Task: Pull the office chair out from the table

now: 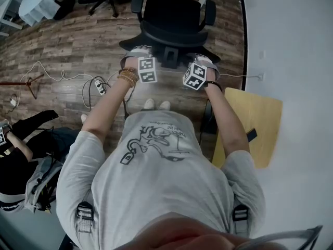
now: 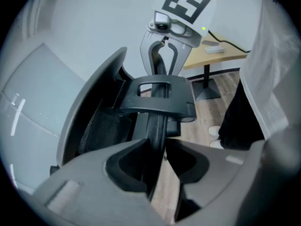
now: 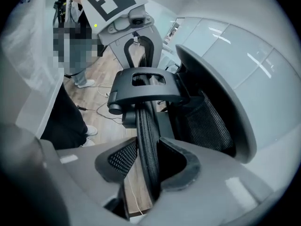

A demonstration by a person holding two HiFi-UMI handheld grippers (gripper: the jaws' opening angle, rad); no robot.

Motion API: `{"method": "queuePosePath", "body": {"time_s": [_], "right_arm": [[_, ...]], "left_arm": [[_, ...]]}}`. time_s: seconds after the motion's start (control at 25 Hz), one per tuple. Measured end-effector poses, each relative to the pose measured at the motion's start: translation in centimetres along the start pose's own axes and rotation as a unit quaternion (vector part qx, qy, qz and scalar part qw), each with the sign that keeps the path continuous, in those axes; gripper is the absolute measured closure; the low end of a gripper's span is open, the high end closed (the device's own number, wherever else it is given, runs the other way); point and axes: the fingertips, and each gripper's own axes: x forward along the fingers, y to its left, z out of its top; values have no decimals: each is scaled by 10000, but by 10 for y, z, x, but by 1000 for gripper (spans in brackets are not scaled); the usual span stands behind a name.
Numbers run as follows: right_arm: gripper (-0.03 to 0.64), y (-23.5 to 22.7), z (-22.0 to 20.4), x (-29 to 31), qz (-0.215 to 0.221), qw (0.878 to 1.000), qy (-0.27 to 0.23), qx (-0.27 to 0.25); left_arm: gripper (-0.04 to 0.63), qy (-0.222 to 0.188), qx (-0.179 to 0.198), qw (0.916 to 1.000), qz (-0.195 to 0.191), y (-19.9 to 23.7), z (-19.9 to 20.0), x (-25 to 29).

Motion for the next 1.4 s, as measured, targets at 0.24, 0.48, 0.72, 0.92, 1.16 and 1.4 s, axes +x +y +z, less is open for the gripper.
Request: {"method": "queuePosePath", "body": {"time_s": [0.24, 0.48, 0.72, 0.92, 1.16, 1.4], "right_arm": [[498, -2, 8, -34, -179, 9988, -341, 309], [520, -5, 33, -81, -255, 9815, -1181, 1488], [543, -19, 68, -141, -126, 9184, -2512, 3055], [563, -26, 92, -185, -344, 8930, -3063, 3280], [577, -25, 123, -237, -566, 8760, -3523, 3245], [587, -24, 148, -280, -575, 8523, -4040, 3273]], "left_arm": [[466, -428, -607, 9971, 158, -2, 6, -29], [489, -1208, -1795, 9759, 284, -1, 21, -69], [541, -2478, -3102, 9174, 272, 10, 57, -126], [571, -3311, -3358, 8810, 369, 24, 81, -180], [592, -4056, -3678, 8359, 388, 32, 96, -241], [592, -4492, -3654, 8135, 545, 34, 110, -283]]}}
